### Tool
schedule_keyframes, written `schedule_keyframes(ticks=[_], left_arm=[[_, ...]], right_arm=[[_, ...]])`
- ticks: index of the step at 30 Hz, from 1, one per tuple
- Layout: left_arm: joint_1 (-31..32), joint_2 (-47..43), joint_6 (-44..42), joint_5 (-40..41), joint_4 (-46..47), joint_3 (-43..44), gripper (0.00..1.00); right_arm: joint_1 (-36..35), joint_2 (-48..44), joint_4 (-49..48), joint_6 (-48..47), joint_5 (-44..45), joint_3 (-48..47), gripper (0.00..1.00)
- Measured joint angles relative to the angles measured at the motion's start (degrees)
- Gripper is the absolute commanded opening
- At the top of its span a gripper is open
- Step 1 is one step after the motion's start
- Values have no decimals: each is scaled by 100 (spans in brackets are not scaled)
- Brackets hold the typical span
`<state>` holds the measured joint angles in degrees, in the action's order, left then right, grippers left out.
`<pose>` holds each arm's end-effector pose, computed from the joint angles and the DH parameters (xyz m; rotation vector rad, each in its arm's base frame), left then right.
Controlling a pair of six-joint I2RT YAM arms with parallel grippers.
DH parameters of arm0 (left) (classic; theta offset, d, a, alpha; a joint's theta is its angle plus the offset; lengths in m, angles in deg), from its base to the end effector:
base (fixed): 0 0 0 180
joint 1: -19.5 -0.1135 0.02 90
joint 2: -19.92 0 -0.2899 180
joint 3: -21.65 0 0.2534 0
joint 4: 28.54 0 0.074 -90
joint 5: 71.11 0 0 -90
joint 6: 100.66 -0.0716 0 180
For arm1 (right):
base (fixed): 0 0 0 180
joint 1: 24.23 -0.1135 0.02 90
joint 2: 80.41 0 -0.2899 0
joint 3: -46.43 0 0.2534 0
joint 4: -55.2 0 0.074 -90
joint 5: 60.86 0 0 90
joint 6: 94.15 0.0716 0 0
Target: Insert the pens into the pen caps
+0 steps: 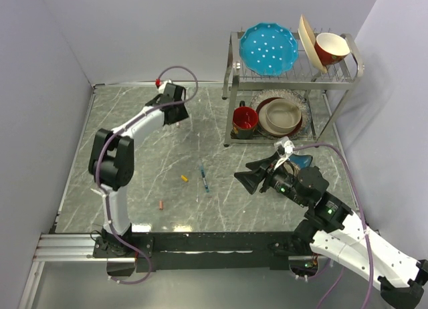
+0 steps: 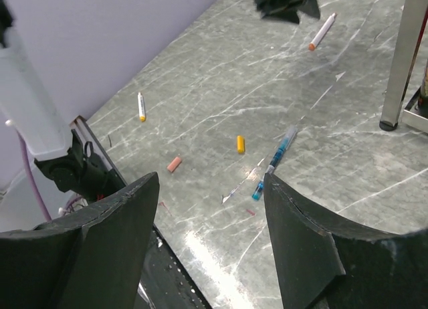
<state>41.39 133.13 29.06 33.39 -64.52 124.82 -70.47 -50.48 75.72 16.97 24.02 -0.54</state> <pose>0.4551 -0.1635 0.2326 -0.4834 2.3029 -0.2292 0.1033 0.1172 0.3236 -0.4449 1.6639 0.9621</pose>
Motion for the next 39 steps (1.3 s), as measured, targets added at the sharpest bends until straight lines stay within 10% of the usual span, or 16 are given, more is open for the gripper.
schedule_keyframes(ticks=[22,31,39], left_arm=[[-557,2540,-1333,50,-542,2618,40],[-570,2487,-1440,210,-579,2492,15],[-570,997,-1130,28,15,83,1]], right_arm=[[0,122,188,-238,247,-59,69],[0,186,334,-302,299,-247,68],[0,39,428,-278,442,-273,68]])
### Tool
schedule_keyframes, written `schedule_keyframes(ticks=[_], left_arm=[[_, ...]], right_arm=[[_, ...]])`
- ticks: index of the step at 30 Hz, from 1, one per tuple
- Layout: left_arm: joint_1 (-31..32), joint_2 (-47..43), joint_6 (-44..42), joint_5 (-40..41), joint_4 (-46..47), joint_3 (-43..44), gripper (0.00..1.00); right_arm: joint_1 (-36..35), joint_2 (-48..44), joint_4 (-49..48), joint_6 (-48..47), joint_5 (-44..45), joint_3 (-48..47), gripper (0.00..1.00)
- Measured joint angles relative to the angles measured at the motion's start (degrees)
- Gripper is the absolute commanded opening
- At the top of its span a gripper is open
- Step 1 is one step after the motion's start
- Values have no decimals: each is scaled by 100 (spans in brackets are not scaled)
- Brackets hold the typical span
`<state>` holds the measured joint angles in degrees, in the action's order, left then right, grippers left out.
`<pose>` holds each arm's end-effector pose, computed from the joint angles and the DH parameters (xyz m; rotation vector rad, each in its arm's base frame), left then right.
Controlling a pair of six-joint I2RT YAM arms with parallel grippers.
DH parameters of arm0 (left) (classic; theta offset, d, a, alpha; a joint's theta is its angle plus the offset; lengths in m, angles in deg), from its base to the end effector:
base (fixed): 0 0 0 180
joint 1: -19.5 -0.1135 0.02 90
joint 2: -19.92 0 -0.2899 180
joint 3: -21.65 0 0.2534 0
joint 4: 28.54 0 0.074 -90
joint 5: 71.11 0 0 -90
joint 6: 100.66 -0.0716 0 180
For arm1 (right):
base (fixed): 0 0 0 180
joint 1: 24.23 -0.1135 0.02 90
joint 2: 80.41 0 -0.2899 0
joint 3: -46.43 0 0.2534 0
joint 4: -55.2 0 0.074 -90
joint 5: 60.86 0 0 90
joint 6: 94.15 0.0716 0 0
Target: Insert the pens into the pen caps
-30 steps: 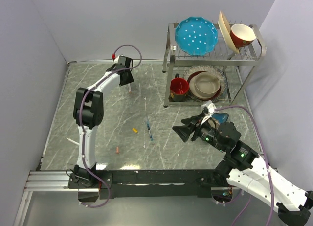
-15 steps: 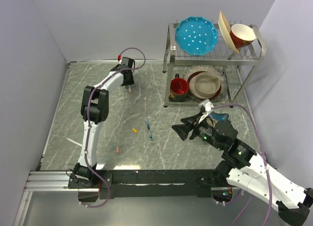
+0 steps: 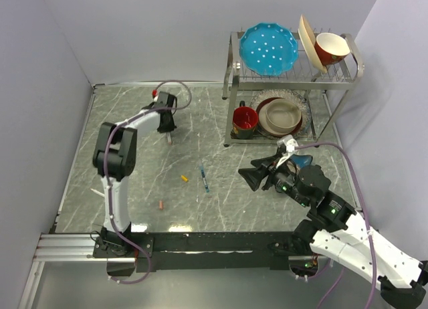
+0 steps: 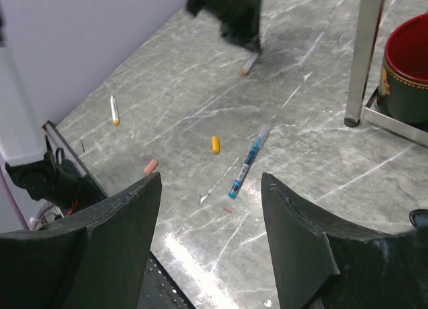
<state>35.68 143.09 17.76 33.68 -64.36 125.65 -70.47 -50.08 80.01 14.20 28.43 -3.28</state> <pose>0.4854 -0.1218 0.1556 -0.3657 2.4577 0.0010 0.1057 0.1117 0.3302 -0.4286 1.6855 0.8542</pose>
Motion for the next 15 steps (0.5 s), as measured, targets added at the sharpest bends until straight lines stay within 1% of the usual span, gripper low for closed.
schedule_keyframes(ticks=[5,10,15], left_arm=[[-7,-1305,343,-420,496,-1928,1],[98,-2199,632,-815,879,-3112,1],[382,-3071,1023,-1222,1307,-3987,1]], right_arm=[[-2,-24,101,313,162,2,67],[-13,22,-175,815,144,400,71],[-20,570,-492,1274,-83,616,71]])
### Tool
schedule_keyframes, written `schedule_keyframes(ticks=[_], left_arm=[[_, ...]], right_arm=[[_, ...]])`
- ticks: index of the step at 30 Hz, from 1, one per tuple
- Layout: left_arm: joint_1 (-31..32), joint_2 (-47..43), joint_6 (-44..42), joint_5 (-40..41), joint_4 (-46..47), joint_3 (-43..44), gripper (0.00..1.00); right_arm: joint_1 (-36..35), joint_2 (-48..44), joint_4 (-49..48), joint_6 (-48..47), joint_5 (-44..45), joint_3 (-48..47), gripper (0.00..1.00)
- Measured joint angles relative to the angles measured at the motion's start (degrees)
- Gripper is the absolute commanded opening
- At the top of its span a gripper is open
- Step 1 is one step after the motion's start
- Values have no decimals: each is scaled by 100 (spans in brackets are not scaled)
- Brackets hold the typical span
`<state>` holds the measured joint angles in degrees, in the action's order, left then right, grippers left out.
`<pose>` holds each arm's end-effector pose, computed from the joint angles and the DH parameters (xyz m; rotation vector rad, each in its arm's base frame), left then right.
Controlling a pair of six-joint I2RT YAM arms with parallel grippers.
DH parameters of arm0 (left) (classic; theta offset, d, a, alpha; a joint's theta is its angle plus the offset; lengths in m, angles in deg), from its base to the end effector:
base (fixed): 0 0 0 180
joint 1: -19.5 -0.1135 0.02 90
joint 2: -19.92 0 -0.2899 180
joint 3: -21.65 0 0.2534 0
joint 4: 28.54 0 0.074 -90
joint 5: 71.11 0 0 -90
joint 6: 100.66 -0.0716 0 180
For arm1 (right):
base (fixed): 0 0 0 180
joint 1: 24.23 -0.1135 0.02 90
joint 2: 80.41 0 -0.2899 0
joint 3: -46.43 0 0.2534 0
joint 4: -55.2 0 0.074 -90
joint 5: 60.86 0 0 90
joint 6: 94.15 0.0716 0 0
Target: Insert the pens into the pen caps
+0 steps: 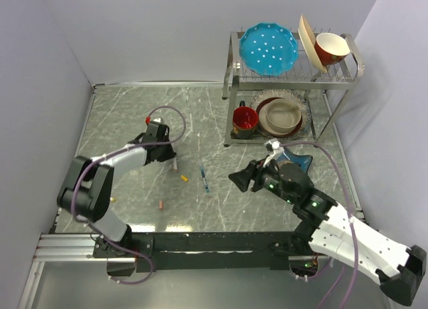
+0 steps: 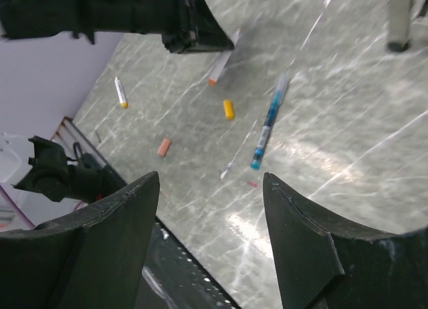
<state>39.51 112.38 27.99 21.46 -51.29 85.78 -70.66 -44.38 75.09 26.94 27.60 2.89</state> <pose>0.3271 -0.1157 0.1697 -0.4246 2.4651 -0.3840 0.1220 0.1310 0.2859 -0.2738 1.8794 0.9762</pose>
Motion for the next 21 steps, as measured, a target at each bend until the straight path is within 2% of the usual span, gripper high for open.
schedule_keyframes(ticks=[8,17,21], left_arm=[[579,-1517,455,-811,1071,-774,1],[1322,-3106,1084,-1443,2262,-1587,1],[1504,-3574,1388,-1517,2667,-2006,1]], right_arm=[[-96,756,-879,643,-308,247,74],[-214,1526,-2035,892,-542,243,75],[-310,1969,-2234,896,-673,140,74]])
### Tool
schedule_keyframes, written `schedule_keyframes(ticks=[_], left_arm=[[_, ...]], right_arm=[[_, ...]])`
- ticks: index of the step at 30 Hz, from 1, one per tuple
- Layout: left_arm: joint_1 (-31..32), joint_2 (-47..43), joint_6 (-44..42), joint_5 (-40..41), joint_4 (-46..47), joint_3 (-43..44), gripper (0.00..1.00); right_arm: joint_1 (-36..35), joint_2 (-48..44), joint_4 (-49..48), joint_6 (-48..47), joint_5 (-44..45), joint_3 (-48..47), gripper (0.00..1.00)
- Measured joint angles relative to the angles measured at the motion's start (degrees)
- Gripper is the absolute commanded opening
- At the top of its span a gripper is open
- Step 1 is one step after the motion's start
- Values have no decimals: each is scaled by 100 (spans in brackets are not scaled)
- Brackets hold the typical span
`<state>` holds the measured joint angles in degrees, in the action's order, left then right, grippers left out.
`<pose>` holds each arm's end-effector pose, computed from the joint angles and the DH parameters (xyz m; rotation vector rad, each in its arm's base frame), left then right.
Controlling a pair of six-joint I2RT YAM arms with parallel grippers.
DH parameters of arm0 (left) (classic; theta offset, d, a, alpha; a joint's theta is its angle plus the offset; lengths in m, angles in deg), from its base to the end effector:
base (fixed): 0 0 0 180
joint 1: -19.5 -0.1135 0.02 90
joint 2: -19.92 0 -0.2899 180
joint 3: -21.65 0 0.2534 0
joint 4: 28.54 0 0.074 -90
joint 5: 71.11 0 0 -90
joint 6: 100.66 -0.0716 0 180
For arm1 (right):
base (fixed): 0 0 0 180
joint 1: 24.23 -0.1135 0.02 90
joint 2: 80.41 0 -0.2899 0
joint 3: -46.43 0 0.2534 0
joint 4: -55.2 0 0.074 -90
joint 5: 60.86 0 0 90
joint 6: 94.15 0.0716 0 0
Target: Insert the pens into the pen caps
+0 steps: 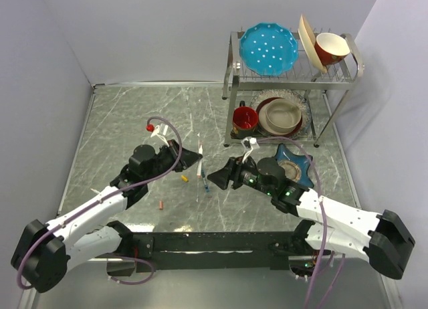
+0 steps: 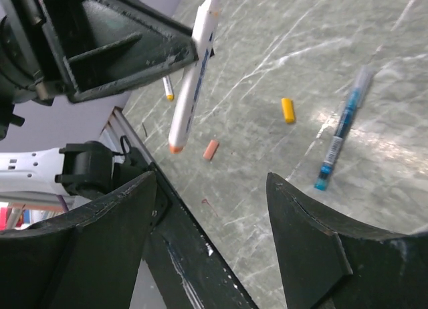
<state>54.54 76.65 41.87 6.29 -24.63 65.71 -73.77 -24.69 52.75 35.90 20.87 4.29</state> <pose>0.1960 -0.1566 0.2784 -0.1111 1.9054 -1.2792 0.1513 0.1932 0.2656 -0.2754 1.9233 1.2233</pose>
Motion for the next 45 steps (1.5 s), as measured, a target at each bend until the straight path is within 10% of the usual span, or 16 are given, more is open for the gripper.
schedule_keyframes(ticks=[18,23,28,40,45], left_arm=[[177,-601,428,-111,278,-306,1],[190,-758,426,-96,240,-348,3],[190,-866,391,-61,81,-328,54],[205,-553,-549,444,-3014,1482,99],[205,-424,-920,1451,-4636,2052,99]], right_arm=[[-516,1019,-424,-31,120,-748,54],[-551,1126,-538,9,229,-787,1],[-614,1108,-745,98,404,-704,0],[-614,-87,-584,33,1119,-192,0],[-614,-1113,-385,15,1375,212,0]])
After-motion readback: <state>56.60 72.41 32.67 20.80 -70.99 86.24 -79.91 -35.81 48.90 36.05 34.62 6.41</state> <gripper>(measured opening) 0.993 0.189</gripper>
